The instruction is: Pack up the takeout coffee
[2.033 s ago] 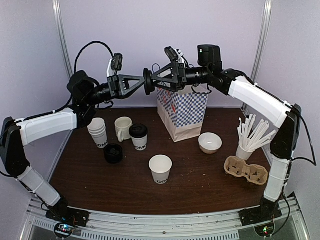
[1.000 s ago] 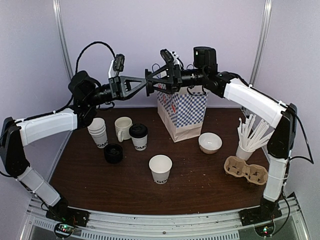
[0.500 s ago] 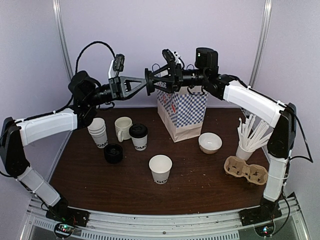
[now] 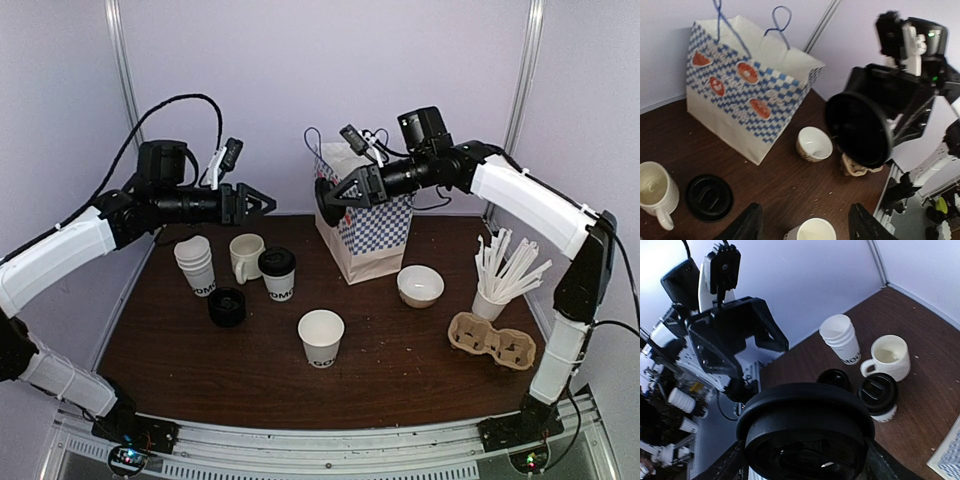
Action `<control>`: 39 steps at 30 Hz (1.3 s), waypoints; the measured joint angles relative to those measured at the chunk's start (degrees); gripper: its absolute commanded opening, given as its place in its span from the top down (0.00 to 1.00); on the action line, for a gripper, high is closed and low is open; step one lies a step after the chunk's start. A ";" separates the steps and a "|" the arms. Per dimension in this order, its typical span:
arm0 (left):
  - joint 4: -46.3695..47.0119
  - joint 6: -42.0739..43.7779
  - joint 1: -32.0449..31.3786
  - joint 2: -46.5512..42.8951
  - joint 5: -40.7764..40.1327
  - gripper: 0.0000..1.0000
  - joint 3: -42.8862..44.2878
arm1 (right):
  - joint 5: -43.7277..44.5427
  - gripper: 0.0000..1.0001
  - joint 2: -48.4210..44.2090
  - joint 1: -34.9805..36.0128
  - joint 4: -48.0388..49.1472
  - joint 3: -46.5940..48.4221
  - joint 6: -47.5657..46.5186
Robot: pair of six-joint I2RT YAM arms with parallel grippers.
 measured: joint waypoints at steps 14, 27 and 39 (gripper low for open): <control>-18.05 10.95 -4.44 17.09 -13.09 0.49 -6.27 | 16.33 0.26 -12.07 0.57 -24.37 -9.16 -31.56; -13.05 10.56 -12.07 23.39 -14.10 0.50 -9.20 | 22.29 0.27 -9.51 8.79 -29.94 -9.42 -39.71; -8.61 9.31 -15.63 27.32 -12.31 0.51 -9.64 | 25.35 0.26 -6.29 15.56 -32.17 -9.44 -43.25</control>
